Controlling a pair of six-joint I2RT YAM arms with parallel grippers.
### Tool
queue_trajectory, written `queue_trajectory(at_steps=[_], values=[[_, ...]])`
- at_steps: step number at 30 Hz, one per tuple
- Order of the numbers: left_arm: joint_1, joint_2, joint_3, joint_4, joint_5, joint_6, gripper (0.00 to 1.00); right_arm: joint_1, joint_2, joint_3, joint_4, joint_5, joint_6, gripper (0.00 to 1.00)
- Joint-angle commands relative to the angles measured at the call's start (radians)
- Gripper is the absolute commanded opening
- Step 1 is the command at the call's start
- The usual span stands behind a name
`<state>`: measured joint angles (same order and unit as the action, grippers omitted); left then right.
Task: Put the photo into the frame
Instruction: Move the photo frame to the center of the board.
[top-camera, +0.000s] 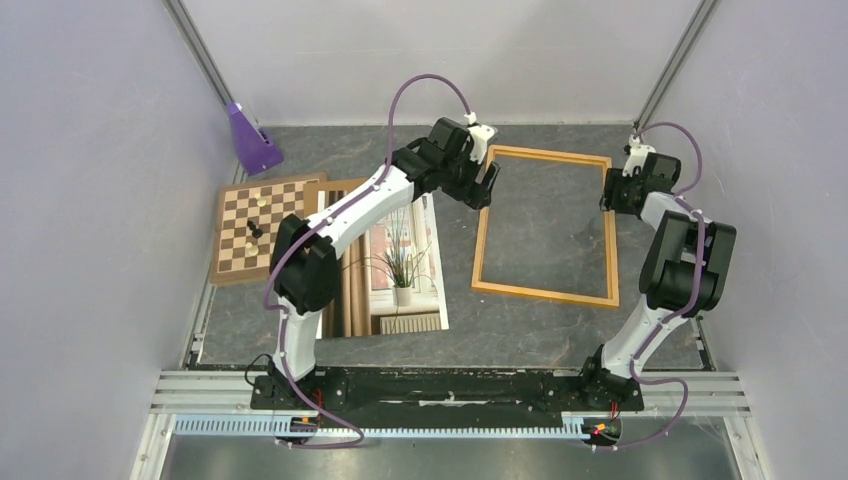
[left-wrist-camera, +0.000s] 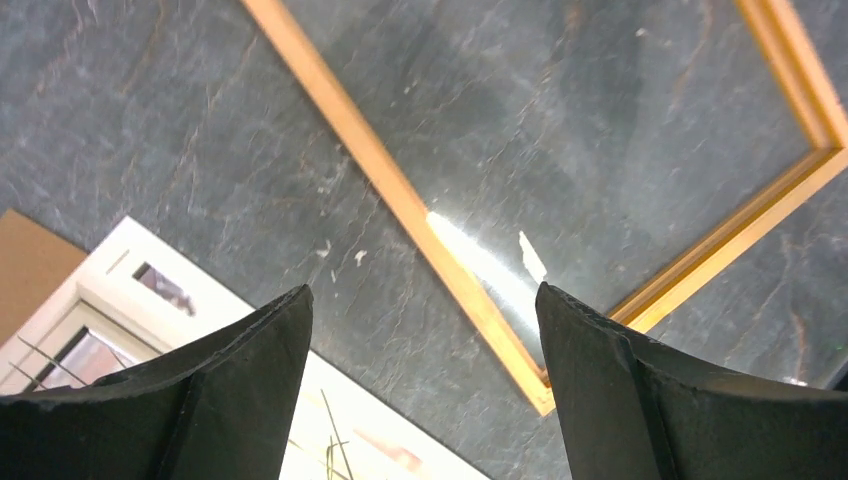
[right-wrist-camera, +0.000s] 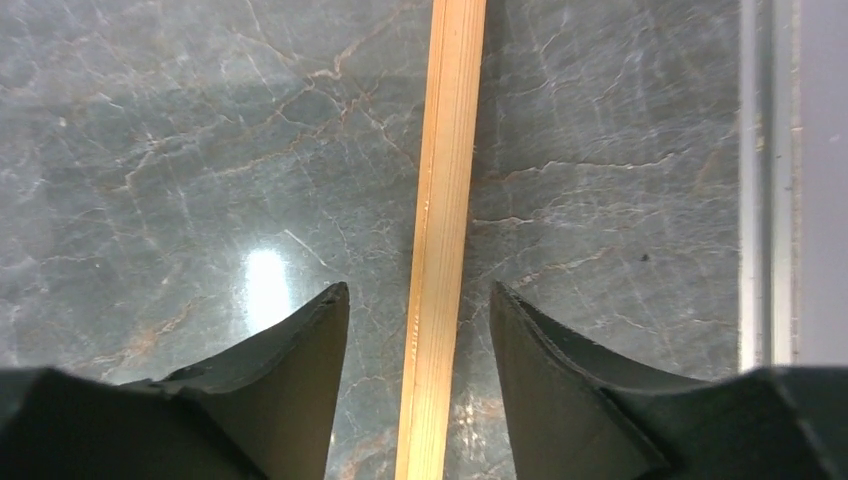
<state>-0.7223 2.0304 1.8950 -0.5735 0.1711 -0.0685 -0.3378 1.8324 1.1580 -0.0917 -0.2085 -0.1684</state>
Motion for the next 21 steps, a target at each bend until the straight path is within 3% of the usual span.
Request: queue_trajectory(at_steps=[1, 7, 21], values=[[0.018, -0.056, -0.045, 0.050, 0.026, 0.001, 0.88, 0.006, 0.060, 0.051, 0.027, 0.021, 0.001, 0.54], [0.046, -0.025, -0.043, 0.038, 0.056, 0.012, 0.87, 0.006, 0.099, 0.055, 0.029, 0.038, -0.012, 0.40], [0.057, -0.017, -0.053, 0.033, 0.071, 0.021, 0.87, -0.007, 0.044, -0.020, 0.050, 0.066, -0.062, 0.26]])
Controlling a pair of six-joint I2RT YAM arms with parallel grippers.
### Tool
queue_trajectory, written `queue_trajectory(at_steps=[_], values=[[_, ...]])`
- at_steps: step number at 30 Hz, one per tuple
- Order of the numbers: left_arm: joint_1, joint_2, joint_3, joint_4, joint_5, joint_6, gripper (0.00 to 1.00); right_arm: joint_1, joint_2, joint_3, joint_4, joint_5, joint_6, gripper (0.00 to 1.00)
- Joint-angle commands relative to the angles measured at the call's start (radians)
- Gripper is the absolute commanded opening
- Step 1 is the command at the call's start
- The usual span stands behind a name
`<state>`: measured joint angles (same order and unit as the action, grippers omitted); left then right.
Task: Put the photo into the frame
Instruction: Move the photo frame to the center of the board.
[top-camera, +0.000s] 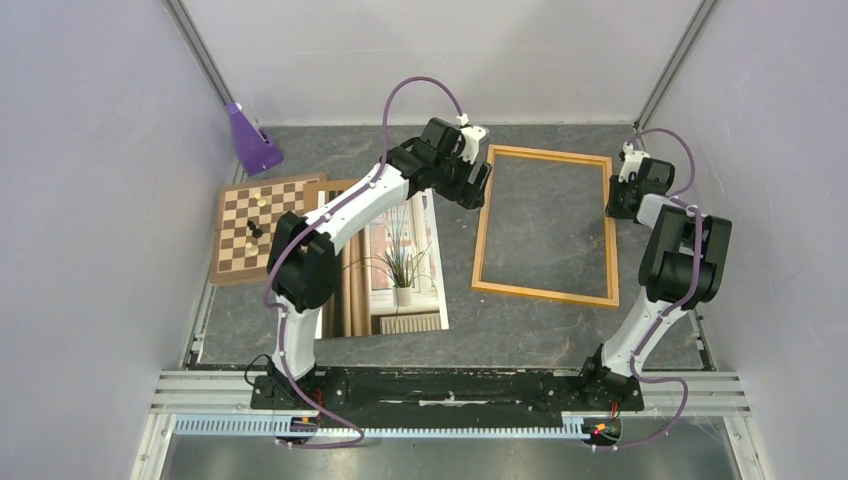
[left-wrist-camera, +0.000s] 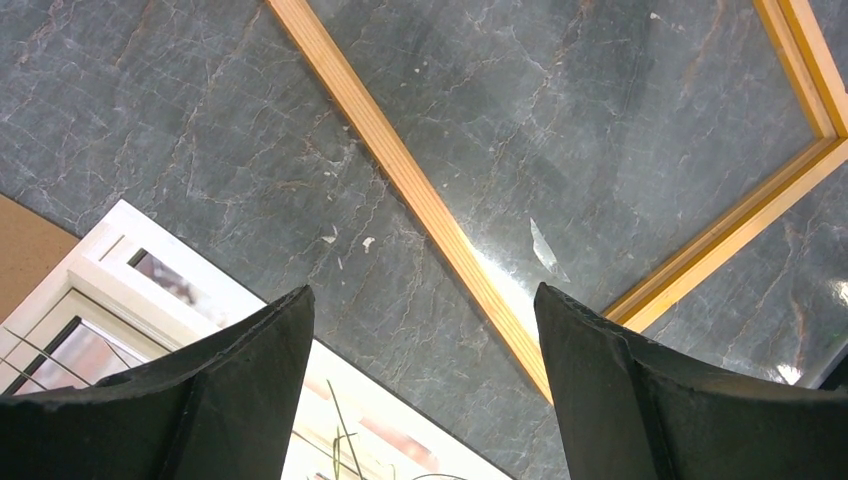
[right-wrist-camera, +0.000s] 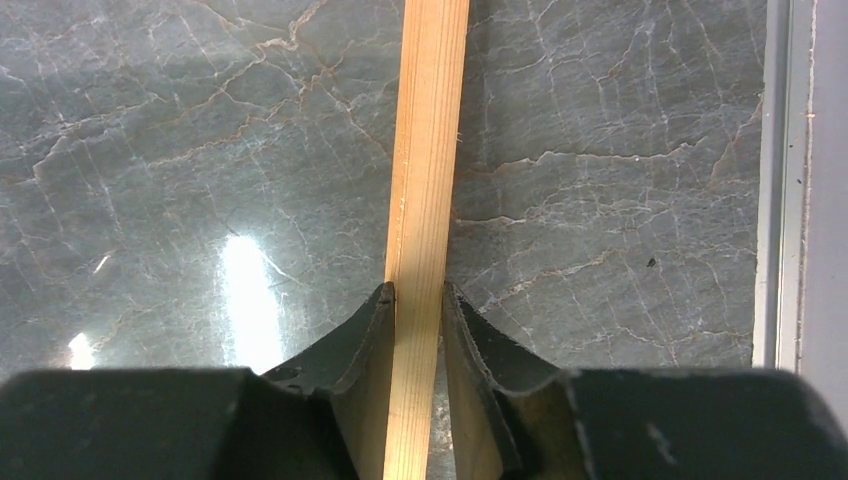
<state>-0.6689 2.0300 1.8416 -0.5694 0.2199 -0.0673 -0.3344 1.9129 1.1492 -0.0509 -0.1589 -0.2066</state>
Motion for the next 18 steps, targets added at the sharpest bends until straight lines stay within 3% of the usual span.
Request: queue_trajectory(at_steps=[1, 11, 18], values=[[0.003, -0.019, -0.002, 0.029, 0.021, 0.020, 0.87, -0.012, -0.038, -0.013, 0.009, 0.015, -0.025, 0.24], [0.005, -0.033, -0.027, 0.032, -0.023, 0.035, 0.86, -0.011, -0.057, -0.058, 0.000, -0.025, -0.039, 0.08], [0.011, -0.048, -0.053, 0.034, -0.055, 0.041, 0.86, 0.013, -0.099, -0.136, 0.033, -0.059, -0.030, 0.03]])
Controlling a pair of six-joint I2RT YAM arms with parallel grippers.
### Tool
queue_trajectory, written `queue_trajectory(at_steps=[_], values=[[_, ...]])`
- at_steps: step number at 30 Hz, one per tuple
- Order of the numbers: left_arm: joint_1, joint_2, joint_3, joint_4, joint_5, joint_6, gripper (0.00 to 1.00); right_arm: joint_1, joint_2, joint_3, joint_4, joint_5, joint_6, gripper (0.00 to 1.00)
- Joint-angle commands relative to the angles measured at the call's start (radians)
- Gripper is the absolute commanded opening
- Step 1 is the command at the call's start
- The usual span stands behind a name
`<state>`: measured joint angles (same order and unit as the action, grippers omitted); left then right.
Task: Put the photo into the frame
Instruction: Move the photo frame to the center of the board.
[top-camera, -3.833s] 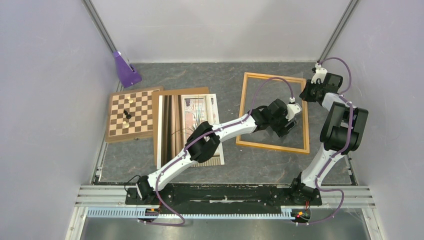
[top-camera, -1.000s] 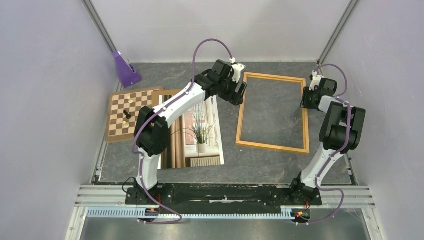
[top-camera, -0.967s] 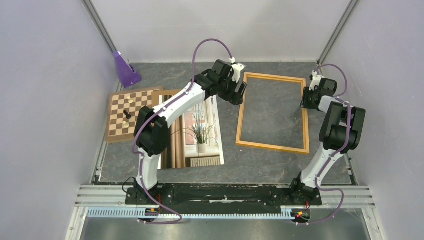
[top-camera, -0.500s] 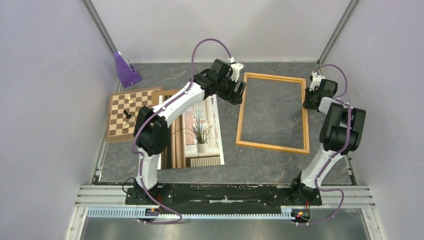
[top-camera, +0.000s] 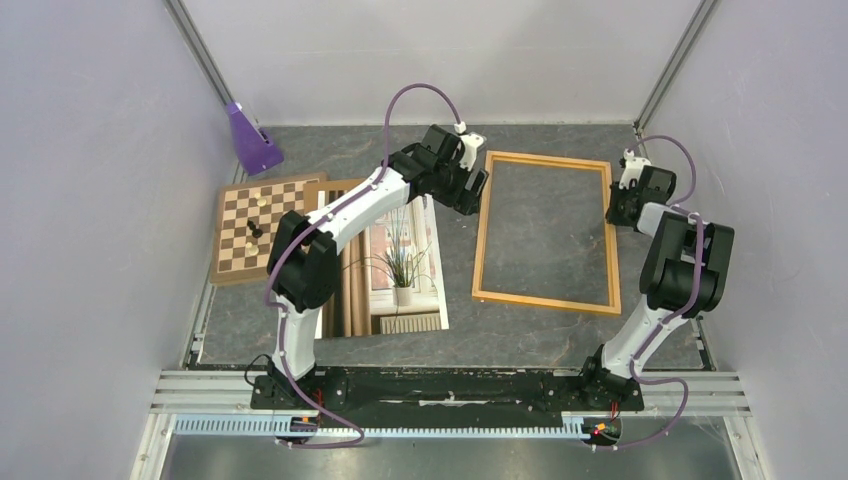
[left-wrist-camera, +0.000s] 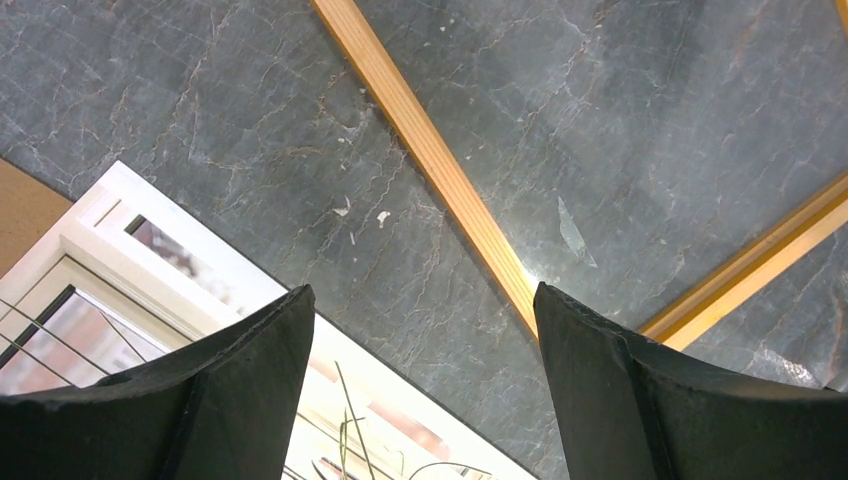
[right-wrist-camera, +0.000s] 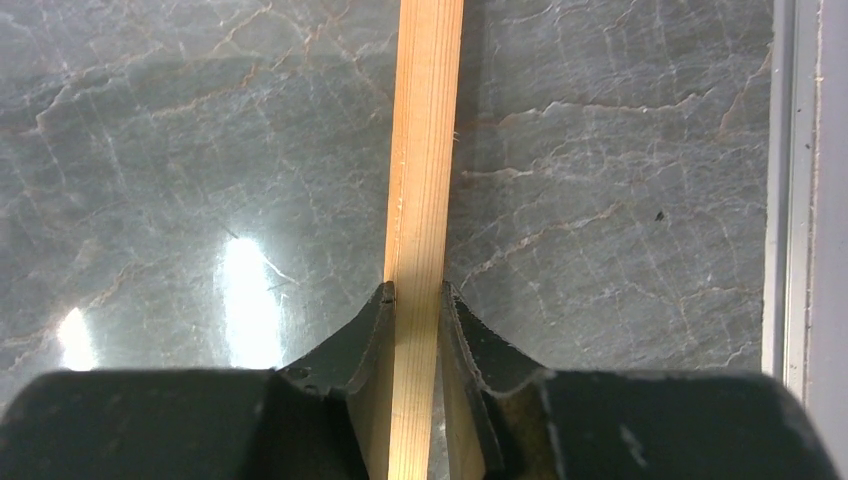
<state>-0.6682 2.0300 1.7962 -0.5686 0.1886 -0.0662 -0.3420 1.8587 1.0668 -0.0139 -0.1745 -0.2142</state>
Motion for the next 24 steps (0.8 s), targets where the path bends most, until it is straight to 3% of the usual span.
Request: queue_trajectory(at_steps=[1, 24], values=[[0.012, -0.050, -0.010, 0.032, -0.028, 0.041, 0.86, 0.026, -0.053, -0.066, 0.002, -0.045, -0.018, 0.03], [0.051, -0.124, -0.111, 0.013, -0.105, 0.048, 0.86, 0.085, -0.294, -0.390, 0.133, -0.078, 0.054, 0.03]])
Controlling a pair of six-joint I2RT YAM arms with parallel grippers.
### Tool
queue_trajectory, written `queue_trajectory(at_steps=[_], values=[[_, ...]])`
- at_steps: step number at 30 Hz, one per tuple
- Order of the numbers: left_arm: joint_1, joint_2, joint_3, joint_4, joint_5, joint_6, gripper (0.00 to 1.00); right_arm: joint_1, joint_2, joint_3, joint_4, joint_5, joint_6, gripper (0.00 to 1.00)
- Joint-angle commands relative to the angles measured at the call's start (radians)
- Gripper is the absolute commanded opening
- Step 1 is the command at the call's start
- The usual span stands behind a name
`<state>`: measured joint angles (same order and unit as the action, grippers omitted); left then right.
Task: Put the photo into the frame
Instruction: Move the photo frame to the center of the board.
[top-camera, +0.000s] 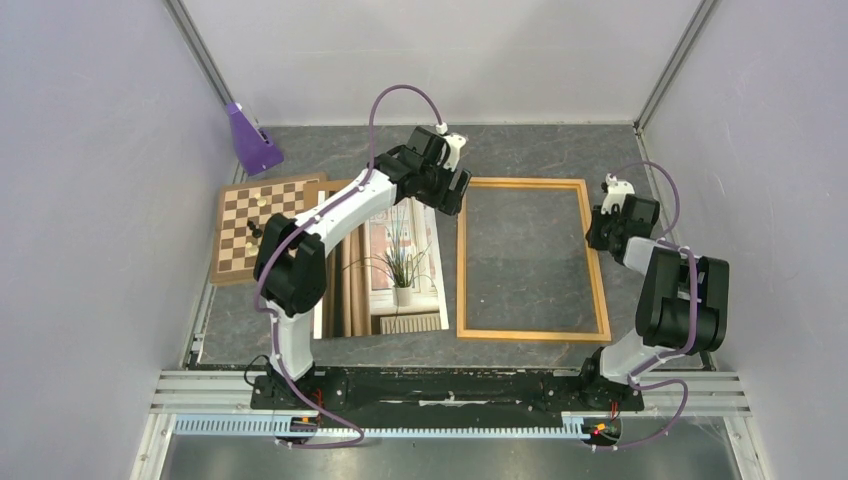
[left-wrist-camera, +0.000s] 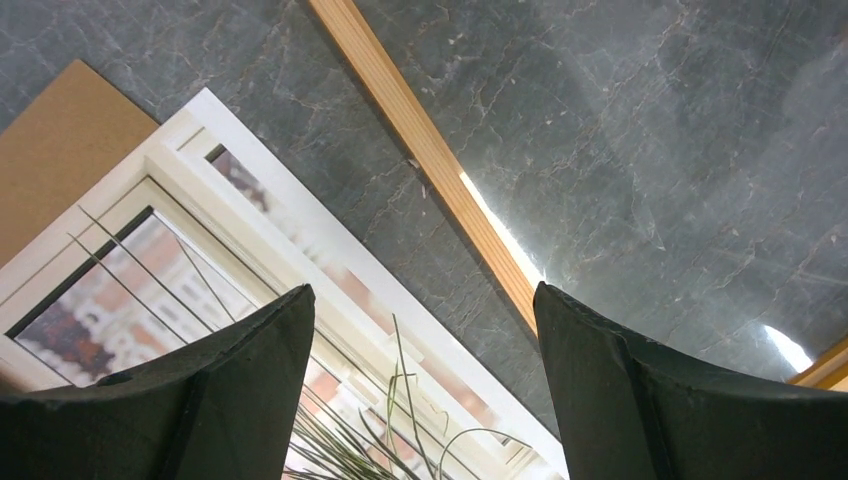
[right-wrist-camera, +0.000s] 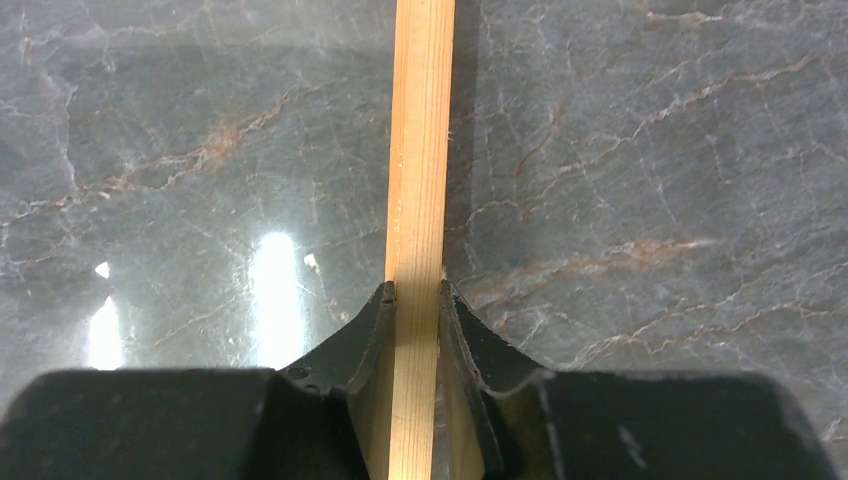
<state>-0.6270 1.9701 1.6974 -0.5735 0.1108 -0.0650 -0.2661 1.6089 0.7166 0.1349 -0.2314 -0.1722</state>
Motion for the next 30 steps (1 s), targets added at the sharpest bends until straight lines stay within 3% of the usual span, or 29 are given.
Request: queue_trajectory(at_steps=[1, 9, 14, 19, 25, 30], values=[[0.012, -0.066, -0.016, 0.018, -0.029, 0.045, 0.86, 0.009, -0.053, -0.047, -0.012, -0.019, 0.013, 0.05], [0.031, -0.087, -0.043, 0.015, -0.045, 0.047, 0.86, 0.011, -0.098, -0.062, -0.013, -0.025, 0.027, 0.16], [0.065, -0.116, -0.067, 0.011, -0.049, 0.041, 0.87, 0.014, -0.137, -0.024, -0.029, -0.026, 0.028, 0.50], [0.114, -0.174, -0.105, -0.011, -0.072, 0.047, 0.88, 0.036, -0.190, 0.058, -0.064, -0.042, 0.013, 0.71], [0.200, -0.274, -0.212, -0.042, -0.091, 0.097, 0.91, 0.118, -0.285, 0.119, -0.108, -0.072, -0.055, 0.83], [0.279, -0.355, -0.306, -0.042, -0.047, 0.123, 0.95, 0.259, -0.402, 0.089, -0.129, -0.067, -0.163, 0.88]])
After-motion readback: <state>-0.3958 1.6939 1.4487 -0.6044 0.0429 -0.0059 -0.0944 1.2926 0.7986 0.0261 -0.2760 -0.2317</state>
